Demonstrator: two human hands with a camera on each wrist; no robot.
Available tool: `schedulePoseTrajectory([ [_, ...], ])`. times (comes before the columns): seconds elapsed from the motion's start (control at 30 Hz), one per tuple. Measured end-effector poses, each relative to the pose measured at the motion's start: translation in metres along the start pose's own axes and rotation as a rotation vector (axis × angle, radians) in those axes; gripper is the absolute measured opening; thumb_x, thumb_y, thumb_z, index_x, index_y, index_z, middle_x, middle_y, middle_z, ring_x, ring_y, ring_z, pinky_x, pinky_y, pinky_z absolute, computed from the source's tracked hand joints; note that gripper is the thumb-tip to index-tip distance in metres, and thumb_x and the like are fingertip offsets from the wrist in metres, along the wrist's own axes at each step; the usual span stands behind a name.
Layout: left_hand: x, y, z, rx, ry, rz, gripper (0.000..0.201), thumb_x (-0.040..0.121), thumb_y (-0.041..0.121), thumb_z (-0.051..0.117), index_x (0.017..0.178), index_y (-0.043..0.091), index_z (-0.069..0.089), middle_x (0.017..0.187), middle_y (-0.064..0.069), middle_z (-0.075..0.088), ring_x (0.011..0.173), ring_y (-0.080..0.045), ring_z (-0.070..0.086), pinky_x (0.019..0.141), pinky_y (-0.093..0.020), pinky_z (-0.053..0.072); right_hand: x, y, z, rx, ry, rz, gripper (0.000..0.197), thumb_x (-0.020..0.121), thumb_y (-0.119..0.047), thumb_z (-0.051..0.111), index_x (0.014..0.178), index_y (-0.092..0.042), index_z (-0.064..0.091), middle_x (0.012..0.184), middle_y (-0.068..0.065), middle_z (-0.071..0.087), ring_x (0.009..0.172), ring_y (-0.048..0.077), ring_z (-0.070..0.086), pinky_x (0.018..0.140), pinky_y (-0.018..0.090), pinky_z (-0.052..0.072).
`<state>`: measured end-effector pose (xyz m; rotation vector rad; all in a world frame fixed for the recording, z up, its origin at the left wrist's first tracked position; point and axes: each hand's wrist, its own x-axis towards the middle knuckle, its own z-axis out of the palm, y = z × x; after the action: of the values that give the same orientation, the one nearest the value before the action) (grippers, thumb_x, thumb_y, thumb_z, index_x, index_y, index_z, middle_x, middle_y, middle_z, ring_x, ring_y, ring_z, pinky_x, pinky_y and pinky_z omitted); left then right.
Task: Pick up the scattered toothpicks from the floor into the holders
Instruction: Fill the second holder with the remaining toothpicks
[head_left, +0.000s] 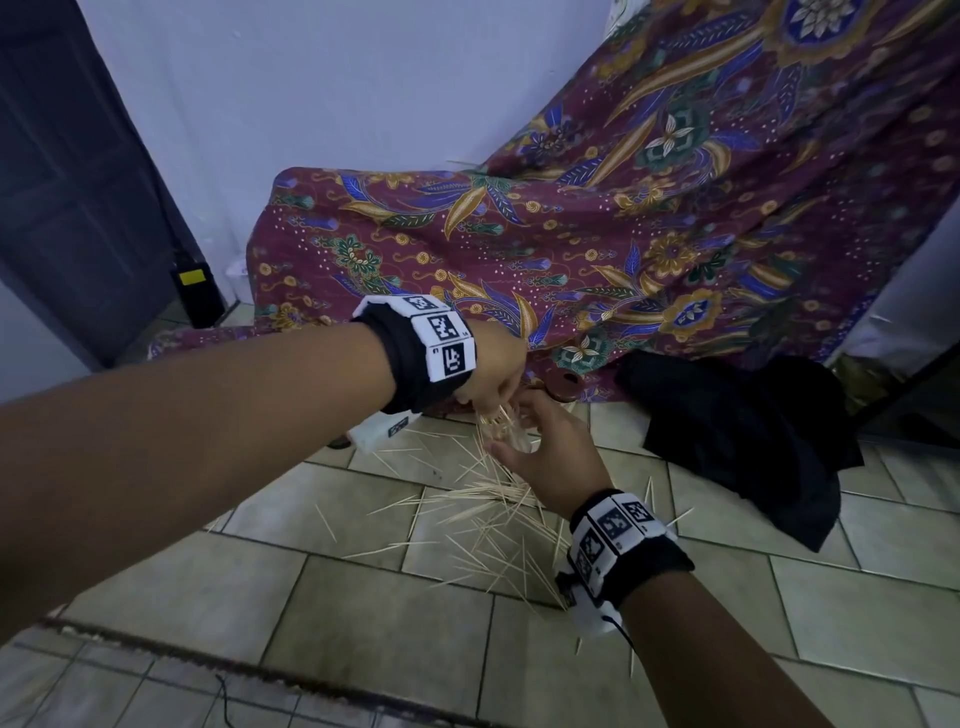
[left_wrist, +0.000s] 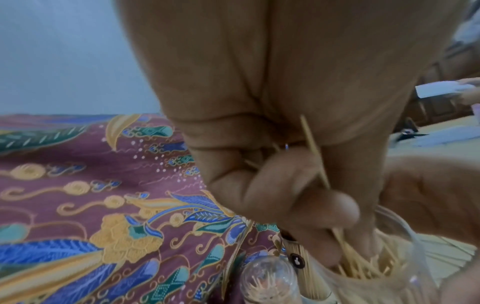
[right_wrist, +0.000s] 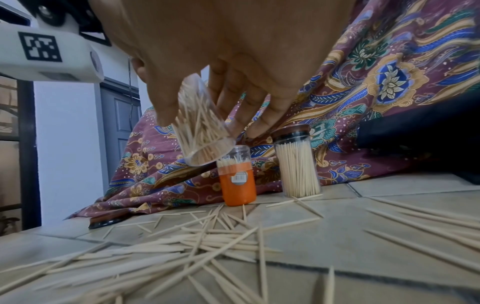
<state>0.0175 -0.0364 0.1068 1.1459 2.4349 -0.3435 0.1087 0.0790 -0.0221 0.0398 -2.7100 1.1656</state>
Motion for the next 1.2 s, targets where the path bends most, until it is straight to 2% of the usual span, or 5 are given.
schedulePoseTrajectory([
  [0.33, -0.004, -0.022, 0.004, -0.511, 0.084, -0.002, 0.023, 0.078, 0.009, 0.074, 0.099, 0.018, 0.069, 0.090, 0.001, 0.073, 0.059, -0.009, 0.063, 0.063, -0.023, 0.053, -0.001, 0.004, 0.000, 0.032, 0.031, -0.003, 0.051, 0.075, -0.035, 0.082, 0.120, -0.023, 0.058, 0.108, -0.009, 0.066, 0.095, 0.004, 0.060, 0.087, 0.029, 0.051],
  [0.57, -0.010, -0.029, 0.007, -0.602, 0.207, 0.057, 0.025, 0.078, 0.006, 0.073, 0.098, 0.020, 0.068, 0.095, 0.006, 0.069, 0.068, 0.003, 0.058, 0.060, -0.007, 0.045, 0.001, 0.003, -0.001, 0.056, 0.010, 0.009, 0.050, 0.076, -0.037, 0.080, 0.119, -0.026, 0.057, 0.107, -0.009, 0.067, 0.097, 0.004, 0.061, 0.087, 0.028, 0.050],
  [0.73, -0.016, -0.033, 0.025, -0.918, 0.400, 0.097, 0.011, 0.083, 0.007, 0.073, 0.089, 0.013, 0.066, 0.089, -0.006, 0.067, 0.081, -0.021, 0.071, 0.082, -0.041, 0.059, 0.001, -0.001, -0.005, 0.081, 0.006, 0.016, 0.047, 0.077, -0.037, 0.079, 0.119, -0.028, 0.058, 0.108, -0.013, 0.065, 0.098, 0.002, 0.059, 0.087, 0.024, 0.048],
  [0.9, -0.023, -0.045, 0.034, -0.725, 0.434, 0.045, 0.028, 0.076, 0.039, 0.079, 0.099, 0.032, 0.066, 0.097, 0.013, 0.066, 0.083, -0.006, 0.064, 0.078, -0.026, 0.054, 0.003, 0.001, -0.012, 0.093, 0.033, 0.033, 0.045, 0.077, -0.032, 0.081, 0.116, -0.028, 0.058, 0.098, -0.023, 0.060, 0.095, 0.000, 0.056, 0.087, 0.022, 0.046],
  [1.2, -0.018, -0.029, 0.051, -0.509, 0.515, 0.046, 0.010, 0.087, 0.028, 0.070, 0.095, 0.026, 0.075, 0.084, 0.013, 0.069, 0.076, -0.004, 0.062, 0.074, -0.022, 0.046, 0.005, 0.000, -0.009, 0.105, 0.042, 0.017, 0.048, 0.076, -0.032, 0.081, 0.117, -0.027, 0.058, 0.102, -0.014, 0.064, 0.097, 0.005, 0.059, 0.087, 0.030, 0.050],
])
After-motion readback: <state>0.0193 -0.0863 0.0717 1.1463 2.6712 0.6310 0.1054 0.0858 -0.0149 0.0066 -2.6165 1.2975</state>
